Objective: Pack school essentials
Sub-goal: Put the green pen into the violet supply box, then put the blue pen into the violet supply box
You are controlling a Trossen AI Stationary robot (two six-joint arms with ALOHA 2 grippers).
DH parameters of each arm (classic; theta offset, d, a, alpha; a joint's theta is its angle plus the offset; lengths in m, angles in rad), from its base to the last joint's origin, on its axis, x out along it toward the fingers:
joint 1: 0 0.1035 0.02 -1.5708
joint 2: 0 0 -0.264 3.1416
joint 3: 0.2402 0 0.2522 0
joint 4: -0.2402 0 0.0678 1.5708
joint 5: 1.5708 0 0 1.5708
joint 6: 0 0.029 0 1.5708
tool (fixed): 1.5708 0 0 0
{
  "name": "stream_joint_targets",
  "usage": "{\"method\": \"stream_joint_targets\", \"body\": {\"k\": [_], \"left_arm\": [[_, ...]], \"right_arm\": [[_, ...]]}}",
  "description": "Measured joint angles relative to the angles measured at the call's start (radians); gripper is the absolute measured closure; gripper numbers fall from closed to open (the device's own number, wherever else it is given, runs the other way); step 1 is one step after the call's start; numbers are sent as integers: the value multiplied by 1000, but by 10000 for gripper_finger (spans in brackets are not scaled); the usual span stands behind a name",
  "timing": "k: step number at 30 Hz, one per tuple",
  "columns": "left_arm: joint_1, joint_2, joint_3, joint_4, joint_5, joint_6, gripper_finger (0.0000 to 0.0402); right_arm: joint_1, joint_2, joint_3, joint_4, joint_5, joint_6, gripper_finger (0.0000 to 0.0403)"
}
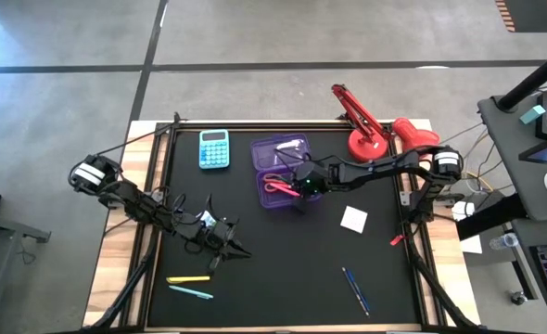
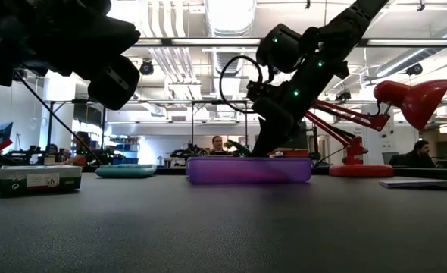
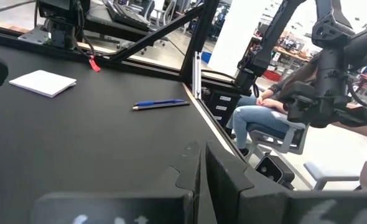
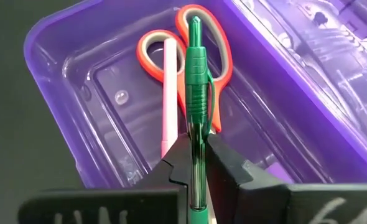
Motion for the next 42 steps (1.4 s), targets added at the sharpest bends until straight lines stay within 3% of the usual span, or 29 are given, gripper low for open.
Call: {"method": "stream_joint_targets", "body": {"k": [19, 26, 35, 42], "left_arm": [[0, 0, 0, 1, 0, -4, 393], [0, 0, 0, 0, 0, -4, 393], [0, 0, 0, -4, 1, -8, 393], [0, 0, 0, -5, 1, -8, 393]], "right_arm": [[0, -6, -1, -25, -5, 73, 273], [25, -59, 94, -334, -52, 228, 260], [233, -58, 126, -591, -133, 628, 276], [479, -58, 123, -620, -134, 940, 284]]}}
